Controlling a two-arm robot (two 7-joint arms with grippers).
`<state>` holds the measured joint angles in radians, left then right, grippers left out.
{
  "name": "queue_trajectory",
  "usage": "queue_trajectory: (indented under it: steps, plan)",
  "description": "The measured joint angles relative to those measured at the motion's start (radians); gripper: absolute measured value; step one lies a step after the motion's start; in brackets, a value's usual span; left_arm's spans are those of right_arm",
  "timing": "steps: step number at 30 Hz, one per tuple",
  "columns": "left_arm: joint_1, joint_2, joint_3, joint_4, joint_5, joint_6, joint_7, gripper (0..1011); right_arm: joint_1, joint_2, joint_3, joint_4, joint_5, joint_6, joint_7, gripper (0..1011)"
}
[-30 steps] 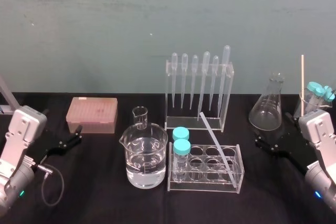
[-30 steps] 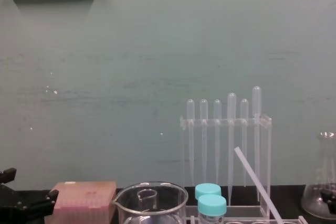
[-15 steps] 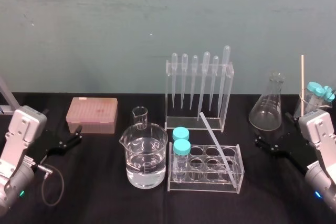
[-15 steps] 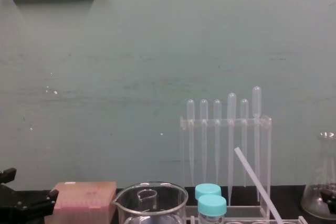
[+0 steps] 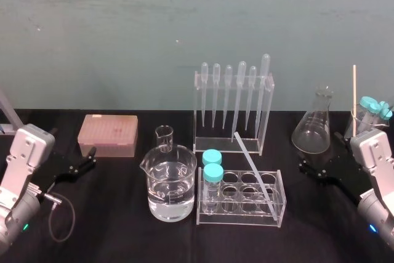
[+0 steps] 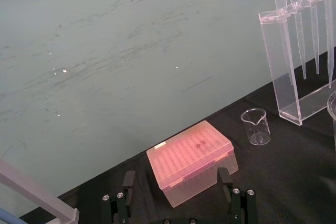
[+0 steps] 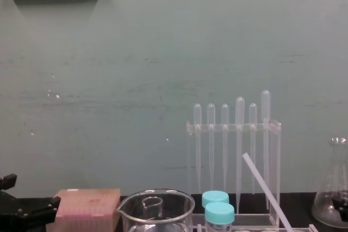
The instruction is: Pick up the stirring rod with one hand, then place it down.
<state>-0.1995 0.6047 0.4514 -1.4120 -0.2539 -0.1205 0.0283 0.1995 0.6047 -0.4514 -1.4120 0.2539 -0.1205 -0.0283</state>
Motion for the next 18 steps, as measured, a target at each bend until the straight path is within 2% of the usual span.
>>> queue_trajectory:
  steps: [5,7,8,9,10,11,12,14,16,17,18]
  plan:
    - [0.000,0.000,0.000,0.000,0.000,0.000,0.000,1000,-0.003,-0.003,0.008,0.000,-0.010,-0.017,-0.007,1003]
    - [0.000,0.000,0.000,0.000,0.000,0.000,0.000,1000,-0.011,-0.009,0.022,-0.001,-0.030,-0.070,-0.025,1003]
    - [0.000,0.000,0.000,0.000,0.000,0.000,0.000,1000,-0.016,-0.013,0.032,-0.005,-0.044,-0.125,-0.034,1003]
    - [0.000,0.000,0.000,0.000,0.000,0.000,0.000,1000,-0.018,-0.014,0.037,-0.007,-0.047,-0.150,-0.035,1003]
    - [0.000,0.000,0.000,0.000,0.000,0.000,0.000,1000,-0.021,-0.018,0.046,-0.011,-0.048,-0.212,-0.032,1003]
    - [0.000,0.000,0.000,0.000,0.000,0.000,0.000,1000,-0.021,-0.018,0.046,-0.011,-0.048,-0.212,-0.032,1003]
    - [0.000,0.000,0.000,0.000,0.000,0.000,0.000,1000,-0.021,-0.021,0.052,-0.016,-0.033,-0.271,-0.007,1003]
    - [0.000,0.000,0.000,0.000,0.000,0.000,0.000,1000,-0.016,-0.027,0.055,-0.021,0.001,-0.338,0.046,1003]
    - [0.000,0.000,0.000,0.000,0.000,0.000,0.000,1000,-0.005,-0.032,0.046,-0.024,0.041,-0.388,0.113,1003]
    - [0.000,0.000,0.000,0.000,0.000,0.000,0.000,1000,-0.005,-0.032,0.046,-0.024,0.041,-0.388,0.113,1003]
    - [0.000,0.000,0.000,0.000,0.000,0.000,0.000,1000,0.004,-0.035,0.037,-0.026,0.063,-0.411,0.160,1003]
